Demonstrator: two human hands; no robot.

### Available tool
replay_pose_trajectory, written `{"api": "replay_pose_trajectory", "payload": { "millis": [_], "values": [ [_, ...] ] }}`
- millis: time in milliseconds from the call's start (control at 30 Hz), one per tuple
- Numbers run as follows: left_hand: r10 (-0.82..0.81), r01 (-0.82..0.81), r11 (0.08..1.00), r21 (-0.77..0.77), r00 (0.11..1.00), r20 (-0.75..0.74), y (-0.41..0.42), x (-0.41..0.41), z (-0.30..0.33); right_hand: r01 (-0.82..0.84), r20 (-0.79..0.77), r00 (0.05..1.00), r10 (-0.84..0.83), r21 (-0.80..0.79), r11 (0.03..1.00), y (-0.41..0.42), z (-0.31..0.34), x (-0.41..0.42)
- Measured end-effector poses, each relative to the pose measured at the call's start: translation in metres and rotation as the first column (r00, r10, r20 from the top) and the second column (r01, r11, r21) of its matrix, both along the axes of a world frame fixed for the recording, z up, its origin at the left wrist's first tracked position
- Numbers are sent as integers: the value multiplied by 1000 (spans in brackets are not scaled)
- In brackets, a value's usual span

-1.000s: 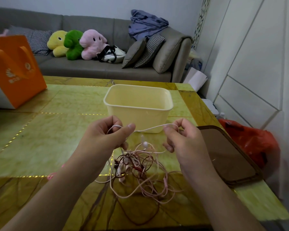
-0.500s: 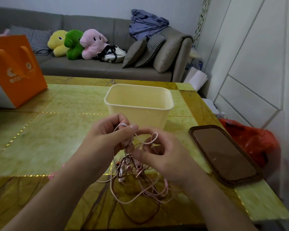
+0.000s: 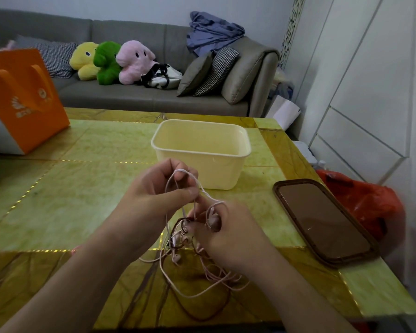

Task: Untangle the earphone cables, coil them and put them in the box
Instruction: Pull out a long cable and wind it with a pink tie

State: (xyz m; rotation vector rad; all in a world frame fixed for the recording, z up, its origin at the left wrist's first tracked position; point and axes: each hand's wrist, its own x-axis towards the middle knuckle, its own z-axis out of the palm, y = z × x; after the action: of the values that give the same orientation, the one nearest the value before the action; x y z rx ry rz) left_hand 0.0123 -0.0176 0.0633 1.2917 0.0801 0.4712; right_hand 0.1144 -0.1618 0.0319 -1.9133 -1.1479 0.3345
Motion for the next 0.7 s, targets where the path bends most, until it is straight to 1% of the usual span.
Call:
{"api": "replay_pose_trajectory", "payload": {
  "millis": [67,167,267,367,467,567,700],
  "values": [
    [23,-23,999,29,1000,-9,0,-1,0,22,-5,1000,-22,25,999,1,-2,0],
    [32,-31,996,87,999,-14,3,-2,-1,29,-147,989,-21,52,998,1,0,0],
    [70,-60,986,158,996,-61,9,-3,-4,55,-253,967,-39,57,997,-2,2,1],
    [109,-92,982,162,989,-102,11,-2,-6,90,-385,921,-59,63,994,-1,-1,4],
    [184,-158,974,160,968,-168,10,0,-7,126,-422,903,-85,69,990,1,-2,5],
    [242,-203,965,167,933,-265,7,1,-7,154,-465,880,-96,88,984,-1,-1,6],
    [204,-116,966,230,892,-404,7,-1,-8,238,-507,850,-142,130,962,-2,0,8]
  ]
}}
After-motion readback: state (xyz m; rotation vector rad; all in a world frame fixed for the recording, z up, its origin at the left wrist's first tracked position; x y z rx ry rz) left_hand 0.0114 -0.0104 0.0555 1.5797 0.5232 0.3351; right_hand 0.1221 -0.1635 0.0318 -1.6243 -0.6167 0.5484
